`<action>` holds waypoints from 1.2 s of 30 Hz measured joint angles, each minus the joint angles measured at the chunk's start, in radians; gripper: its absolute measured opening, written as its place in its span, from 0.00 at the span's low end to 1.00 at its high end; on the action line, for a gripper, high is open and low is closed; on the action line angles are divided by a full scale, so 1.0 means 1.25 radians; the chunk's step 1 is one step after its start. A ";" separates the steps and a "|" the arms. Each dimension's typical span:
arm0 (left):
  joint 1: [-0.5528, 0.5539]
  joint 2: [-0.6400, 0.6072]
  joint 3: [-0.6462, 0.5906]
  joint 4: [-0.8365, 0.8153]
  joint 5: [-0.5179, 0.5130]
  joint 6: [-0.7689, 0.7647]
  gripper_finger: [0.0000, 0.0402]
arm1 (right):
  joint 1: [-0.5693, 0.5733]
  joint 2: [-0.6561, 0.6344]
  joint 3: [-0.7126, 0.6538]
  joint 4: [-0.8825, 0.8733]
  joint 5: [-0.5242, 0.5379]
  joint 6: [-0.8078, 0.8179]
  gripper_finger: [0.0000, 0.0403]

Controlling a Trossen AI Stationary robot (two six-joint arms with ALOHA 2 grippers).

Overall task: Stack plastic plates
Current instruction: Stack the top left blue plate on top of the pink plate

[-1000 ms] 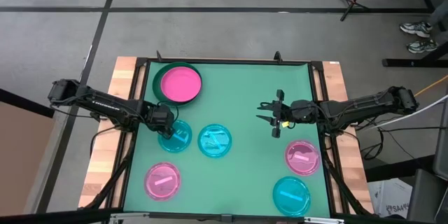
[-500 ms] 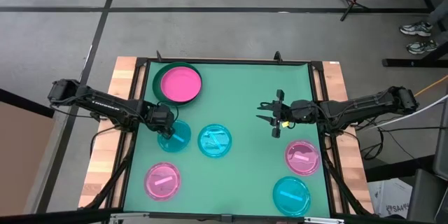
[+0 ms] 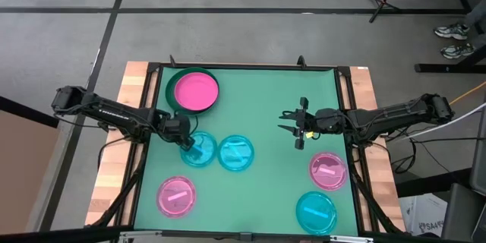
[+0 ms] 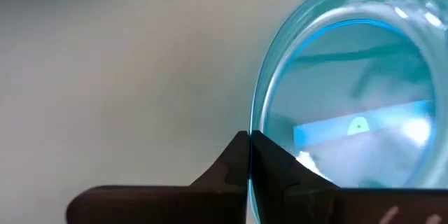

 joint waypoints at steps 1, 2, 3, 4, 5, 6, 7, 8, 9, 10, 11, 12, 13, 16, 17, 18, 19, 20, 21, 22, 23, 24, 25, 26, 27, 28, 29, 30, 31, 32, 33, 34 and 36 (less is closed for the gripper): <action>0.000 0.000 0.000 0.018 0.000 0.000 0.00 | 0.000 0.000 0.000 0.000 0.000 0.000 0.32; 0.000 0.000 0.000 0.034 0.000 0.001 0.00 | 0.000 0.000 0.000 0.000 0.000 0.000 0.32; 0.001 0.000 0.000 0.050 0.000 0.001 0.00 | 0.000 0.000 0.000 0.000 0.000 0.000 0.32; 0.001 0.000 0.000 0.068 -0.001 0.001 0.00 | 0.000 0.000 0.000 0.000 0.000 0.000 0.32; 0.001 0.000 0.000 0.085 -0.001 0.001 0.00 | 0.000 0.000 0.000 0.000 0.000 0.000 0.32; 0.001 0.000 0.000 0.097 -0.002 0.001 0.00 | 0.000 0.000 0.000 0.000 0.000 0.000 0.32; 0.001 0.000 0.000 0.109 -0.002 0.001 0.00 | 0.000 0.000 0.000 0.000 0.000 0.000 0.32; 0.001 0.000 0.000 0.121 -0.002 0.001 0.00 | 0.000 0.000 0.000 0.000 0.000 0.000 0.32; 0.001 0.000 0.000 0.133 -0.002 0.001 0.00 | 0.000 0.000 0.000 0.000 0.000 0.000 0.32; 0.001 0.000 0.000 0.143 -0.002 0.001 0.00 | 0.000 0.000 0.000 0.000 0.000 0.000 0.32; 0.002 0.000 0.000 0.154 -0.002 0.001 0.00 | 0.000 0.000 0.000 0.000 0.000 0.000 0.32; 0.006 0.000 0.000 0.164 -0.002 0.001 0.00 | 0.000 0.000 0.000 0.000 0.000 0.000 0.32; 0.010 0.000 0.000 0.172 -0.002 0.001 0.00 | 0.000 0.000 0.000 0.000 0.000 0.000 0.32; 0.032 0.000 0.000 0.198 -0.002 0.003 0.00 | 0.000 0.000 0.000 0.000 0.000 0.000 0.32; 0.041 0.000 0.000 0.205 -0.003 0.003 0.00 | 0.000 0.000 0.000 0.000 0.000 0.000 0.32; 0.051 0.000 0.000 0.210 -0.002 0.003 0.00 | 0.000 0.000 0.000 0.000 0.000 0.000 0.32; 0.061 0.000 0.000 0.214 -0.002 0.003 0.00 | 0.000 0.000 0.000 0.000 0.000 0.000 0.32; 0.072 0.000 0.000 0.216 -0.002 0.003 0.00 | 0.000 0.000 0.000 0.000 0.000 0.000 0.32; 0.082 0.000 0.000 0.218 -0.002 0.003 0.00 | 0.000 0.000 0.000 0.000 0.000 0.000 0.32; 0.093 0.000 0.000 0.218 -0.003 0.003 0.00 | 0.000 0.000 0.000 0.000 0.000 0.000 0.32; 0.104 0.000 0.000 0.217 -0.002 0.003 0.00 | 0.000 0.000 0.000 0.000 0.000 0.000 0.32; 0.114 0.000 0.000 0.218 -0.003 0.003 0.00 | 0.000 0.000 0.000 0.000 0.000 0.000 0.32; 0.124 0.000 0.000 0.218 -0.002 0.003 0.00 | 0.000 0.000 0.000 0.000 0.000 0.000 0.32; 0.135 -0.001 0.000 0.218 -0.002 0.003 0.00 | 0.000 0.000 0.000 0.000 0.000 0.000 0.32; 0.146 -0.002 0.000 0.220 -0.002 0.005 0.00 | 0.000 0.000 0.000 0.000 0.000 0.000 0.32; 0.156 -0.007 0.000 0.224 -0.003 0.011 0.00 | 0.000 0.000 0.000 0.000 0.000 0.000 0.32; 0.167 -0.012 0.000 0.236 -0.002 0.021 0.00 | 0.000 0.000 0.000 0.000 0.000 0.000 0.32; 0.177 -0.017 0.000 0.254 0.001 0.030 0.00 | 0.000 0.000 0.000 0.000 0.000 0.000 0.32; 0.188 -0.024 0.000 0.268 0.002 0.038 0.00 | 0.000 0.000 0.000 0.000 0.000 0.000 0.32; 0.202 -0.035 0.000 0.277 0.002 0.043 0.00 | 0.000 0.000 0.000 0.000 0.000 0.000 0.32; 0.216 -0.044 0.000 0.292 0.000 0.045 0.00 | 0.000 0.000 0.000 0.000 0.000 0.000 0.32; 0.231 -0.053 0.000 0.305 -0.002 0.045 0.00 | 0.000 0.000 0.000 0.000 0.001 0.000 0.32; 0.268 -0.075 0.000 0.308 -0.004 0.046 0.00 | 0.000 0.000 0.000 -0.001 0.001 0.000 0.32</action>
